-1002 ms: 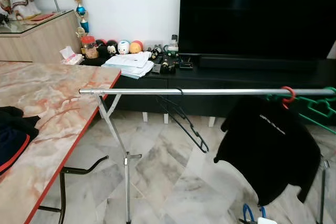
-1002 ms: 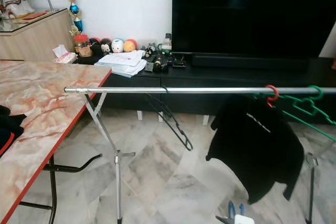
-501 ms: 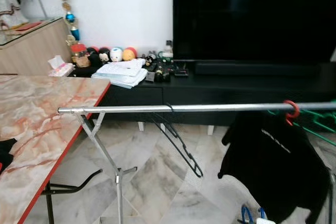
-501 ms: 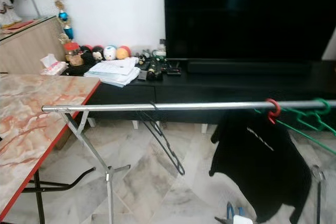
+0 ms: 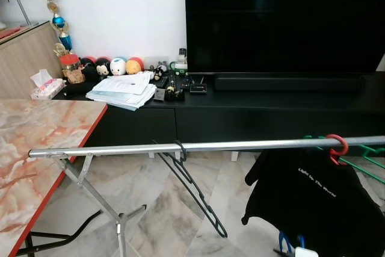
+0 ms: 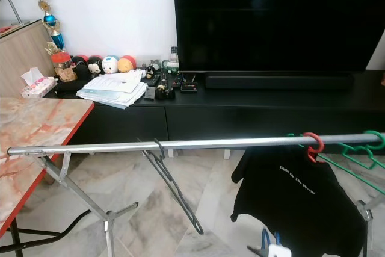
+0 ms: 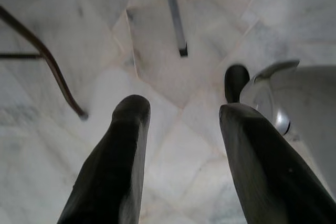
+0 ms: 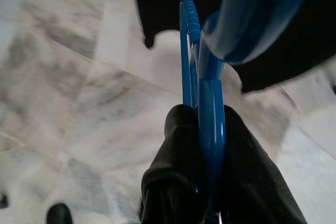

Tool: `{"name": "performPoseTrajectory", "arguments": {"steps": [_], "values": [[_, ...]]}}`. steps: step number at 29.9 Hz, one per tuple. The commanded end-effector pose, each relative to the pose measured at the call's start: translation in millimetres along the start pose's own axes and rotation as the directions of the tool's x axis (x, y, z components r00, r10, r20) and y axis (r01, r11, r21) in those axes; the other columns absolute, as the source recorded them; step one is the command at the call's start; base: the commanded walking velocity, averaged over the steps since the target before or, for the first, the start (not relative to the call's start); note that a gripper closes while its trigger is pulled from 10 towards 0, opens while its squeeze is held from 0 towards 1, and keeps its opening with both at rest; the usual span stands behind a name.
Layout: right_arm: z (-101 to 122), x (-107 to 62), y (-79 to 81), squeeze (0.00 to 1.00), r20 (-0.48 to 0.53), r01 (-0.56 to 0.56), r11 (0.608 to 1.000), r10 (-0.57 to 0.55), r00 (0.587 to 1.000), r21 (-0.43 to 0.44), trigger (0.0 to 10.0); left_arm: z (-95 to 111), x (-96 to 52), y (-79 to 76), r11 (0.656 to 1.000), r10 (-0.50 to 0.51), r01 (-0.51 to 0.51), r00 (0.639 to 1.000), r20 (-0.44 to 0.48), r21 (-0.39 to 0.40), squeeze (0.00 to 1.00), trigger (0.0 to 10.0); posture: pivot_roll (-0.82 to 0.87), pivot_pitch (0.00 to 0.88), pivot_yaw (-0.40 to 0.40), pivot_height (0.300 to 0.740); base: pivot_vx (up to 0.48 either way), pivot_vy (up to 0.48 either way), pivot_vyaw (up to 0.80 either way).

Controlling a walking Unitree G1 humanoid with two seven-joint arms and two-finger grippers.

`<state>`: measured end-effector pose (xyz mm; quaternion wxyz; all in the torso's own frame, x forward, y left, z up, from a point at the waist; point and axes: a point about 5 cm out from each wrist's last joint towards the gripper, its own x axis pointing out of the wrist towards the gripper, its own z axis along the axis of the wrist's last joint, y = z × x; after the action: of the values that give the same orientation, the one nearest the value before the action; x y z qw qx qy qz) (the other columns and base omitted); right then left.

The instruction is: Hang hanger

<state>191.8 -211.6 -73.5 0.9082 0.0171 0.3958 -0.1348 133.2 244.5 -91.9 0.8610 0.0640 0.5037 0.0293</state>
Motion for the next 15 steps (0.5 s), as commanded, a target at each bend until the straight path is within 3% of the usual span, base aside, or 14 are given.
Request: {"name": "performPoseTrajectory", "arguments": {"steps": [1,8,9,10,13,15], "values": [[-2.3,-1.3,0.7,0.0,0.012,0.006,1.0,-0.006,1.0,0.016,10.0,-8.8,-1.7,1.4,1.0,0.008,-0.008,0.999,-0.031,0.009,0.0,10.0,0.06,0.0,0.043,0.74,0.0,0.0,0.0],[6.2,-2.3,1.2,0.0,0.111,0.003,0.999,-0.009,0.994,0.05,10.0,-10.5,-1.5,-2.9,1.0,0.006,-0.005,0.999,-0.035,0.01,0.0,10.0,0.06,0.0,0.044,0.74,0.0,0.0,0.0],[24.7,2.4,2.2,0.0,0.146,-0.006,0.998,-0.003,0.989,0.06,10.0,-10.5,-1.5,-3.5,1.0,0.005,-0.005,0.999,-0.033,0.001,0.0,10.0,0.06,0.0,0.043,0.74,0.0,0.0,0.0],[24.7,2.4,2.2,0.0,0.146,-0.006,0.998,-0.003,0.989,0.06,10.0,-10.5,-1.5,-3.5,1.0,0.005,-0.005,0.999,-0.033,0.001,0.0,10.0,0.06,0.0,0.043,0.74,0.0,0.0,0.0],[69.5,11.8,4.0,0.0,0.186,-0.032,0.999,0.025,0.982,0.034,10.0,-9.5,-1.1,-5.1,1.0,-0.001,0.0,1.0,-0.027,-0.006,0.0,10.0,0.05,0.0,0.042,0.74,0.0,0.0,0.0],[65.4,11.8,3.8,0.0,0.165,-0.035,0.999,0.032,0.986,0.016,10.0,-9.2,-1.0,-5.3,1.0,0.0,0.0,1.0,-0.027,-0.005,0.0,10.0,0.06,0.0,0.04,0.74,0.0,0.0,0.0]]}}
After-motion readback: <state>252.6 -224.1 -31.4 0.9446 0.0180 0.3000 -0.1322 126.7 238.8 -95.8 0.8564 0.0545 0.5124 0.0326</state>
